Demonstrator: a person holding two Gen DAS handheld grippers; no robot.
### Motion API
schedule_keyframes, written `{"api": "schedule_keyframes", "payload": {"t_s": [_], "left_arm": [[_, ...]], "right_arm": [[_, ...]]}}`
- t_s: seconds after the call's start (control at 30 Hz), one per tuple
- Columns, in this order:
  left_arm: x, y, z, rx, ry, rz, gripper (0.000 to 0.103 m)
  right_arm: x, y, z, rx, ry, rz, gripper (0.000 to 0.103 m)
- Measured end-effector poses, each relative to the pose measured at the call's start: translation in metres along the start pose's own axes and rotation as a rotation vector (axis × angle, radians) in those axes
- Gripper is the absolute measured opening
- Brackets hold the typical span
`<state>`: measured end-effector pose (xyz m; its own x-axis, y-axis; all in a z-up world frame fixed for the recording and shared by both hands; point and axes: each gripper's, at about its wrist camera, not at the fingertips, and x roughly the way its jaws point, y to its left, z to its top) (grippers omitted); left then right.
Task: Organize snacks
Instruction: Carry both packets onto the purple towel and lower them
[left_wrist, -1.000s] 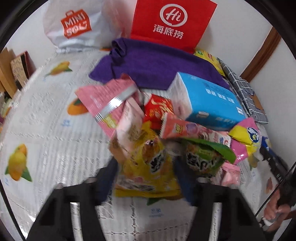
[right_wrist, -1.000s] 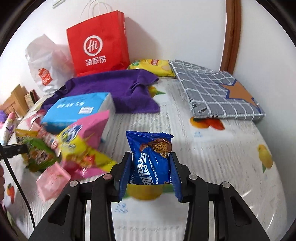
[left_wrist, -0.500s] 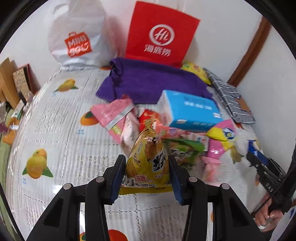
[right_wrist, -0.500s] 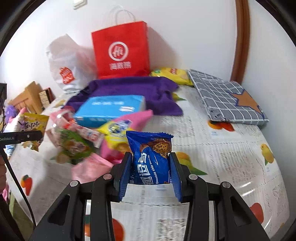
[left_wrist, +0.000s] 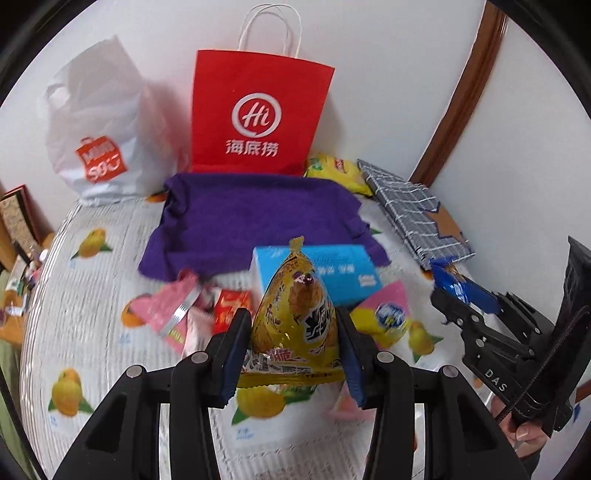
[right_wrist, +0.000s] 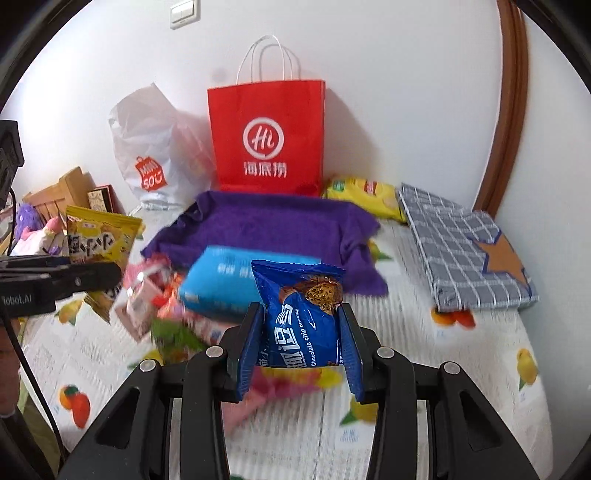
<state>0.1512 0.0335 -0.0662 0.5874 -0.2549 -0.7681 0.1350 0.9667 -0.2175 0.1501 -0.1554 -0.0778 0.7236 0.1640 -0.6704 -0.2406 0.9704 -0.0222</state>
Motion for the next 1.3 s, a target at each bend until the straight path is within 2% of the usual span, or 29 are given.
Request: {"api": "schedule_keyframes", "payload": {"t_s": [0.33,0.63,0.8,1.0,1.1,1.3], "left_arm": [[0.019,0.027,0.081,-0.021,-0.031,0.064,0.044],[0.059,0.069,0.131,-0.048,-0.021,0.123,0.044],[0.092,0.082,0.148,-0.038,0.026,0.125,0.044],[0.129,0.093,0.160,-0.017,0.071,0.146,0.044],[0.147,0.099,0.161,-0.026,0.098,0.125,0.044],[0.174,0.108,0.153,-0.038,0.173,0.126,0.044]], "right_arm": [[0.038,0.003,0.105,-0.025,-0.075,0.035,0.040],[0.105,-0.008,0.155,-0.007,-0.074,0.059,0.040],[0.146,-0.019,0.169,0.011,-0.032,0.062,0.040],[0.185,-0.032,0.160,0.032,0.016,0.051,0.040],[0.203,-0.037,0.154,0.037,0.070,0.063,0.040],[0.220,-0.041,0.143,0.012,0.104,0.034,0.040]]}}
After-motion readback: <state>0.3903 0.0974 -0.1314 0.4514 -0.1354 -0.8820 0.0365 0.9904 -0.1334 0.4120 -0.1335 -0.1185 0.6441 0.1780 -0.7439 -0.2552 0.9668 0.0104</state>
